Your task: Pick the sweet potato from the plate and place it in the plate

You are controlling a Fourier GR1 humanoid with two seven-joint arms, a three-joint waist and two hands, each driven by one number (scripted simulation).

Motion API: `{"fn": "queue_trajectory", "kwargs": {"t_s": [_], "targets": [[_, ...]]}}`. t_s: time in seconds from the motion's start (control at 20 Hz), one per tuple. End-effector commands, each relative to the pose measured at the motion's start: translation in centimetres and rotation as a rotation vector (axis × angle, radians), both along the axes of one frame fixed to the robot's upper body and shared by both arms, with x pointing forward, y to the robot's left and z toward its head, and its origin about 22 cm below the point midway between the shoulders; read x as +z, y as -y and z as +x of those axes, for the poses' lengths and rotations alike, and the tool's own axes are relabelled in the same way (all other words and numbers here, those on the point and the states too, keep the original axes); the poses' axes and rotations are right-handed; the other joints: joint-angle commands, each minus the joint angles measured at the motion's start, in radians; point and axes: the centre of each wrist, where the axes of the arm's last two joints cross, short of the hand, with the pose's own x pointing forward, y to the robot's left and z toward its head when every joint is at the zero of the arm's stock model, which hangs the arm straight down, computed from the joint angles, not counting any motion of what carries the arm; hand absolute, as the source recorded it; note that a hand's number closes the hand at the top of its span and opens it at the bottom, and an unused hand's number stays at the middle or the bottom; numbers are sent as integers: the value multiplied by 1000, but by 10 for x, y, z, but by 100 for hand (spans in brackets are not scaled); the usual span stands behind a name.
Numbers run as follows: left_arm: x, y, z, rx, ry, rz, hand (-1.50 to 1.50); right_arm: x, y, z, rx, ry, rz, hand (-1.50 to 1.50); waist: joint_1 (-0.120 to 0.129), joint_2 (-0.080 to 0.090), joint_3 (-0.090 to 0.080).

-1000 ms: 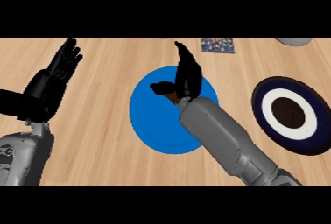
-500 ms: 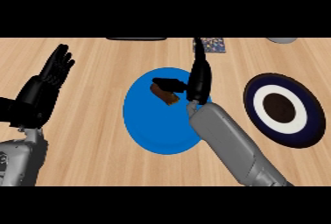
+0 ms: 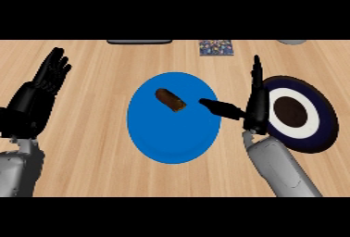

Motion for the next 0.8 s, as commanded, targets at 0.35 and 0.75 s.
{"fn": "queue_trajectory", "kwargs": {"t_s": [0.35, 0.75], "targets": [[4, 7, 19, -16, 6, 0, 0, -9, 90, -71, 4, 10, -36, -150, 1, 3, 0], [-10, 17, -3, -2, 11, -4, 0, 1, 128, -98, -17, 22, -123, -150, 6, 2, 0]]}}
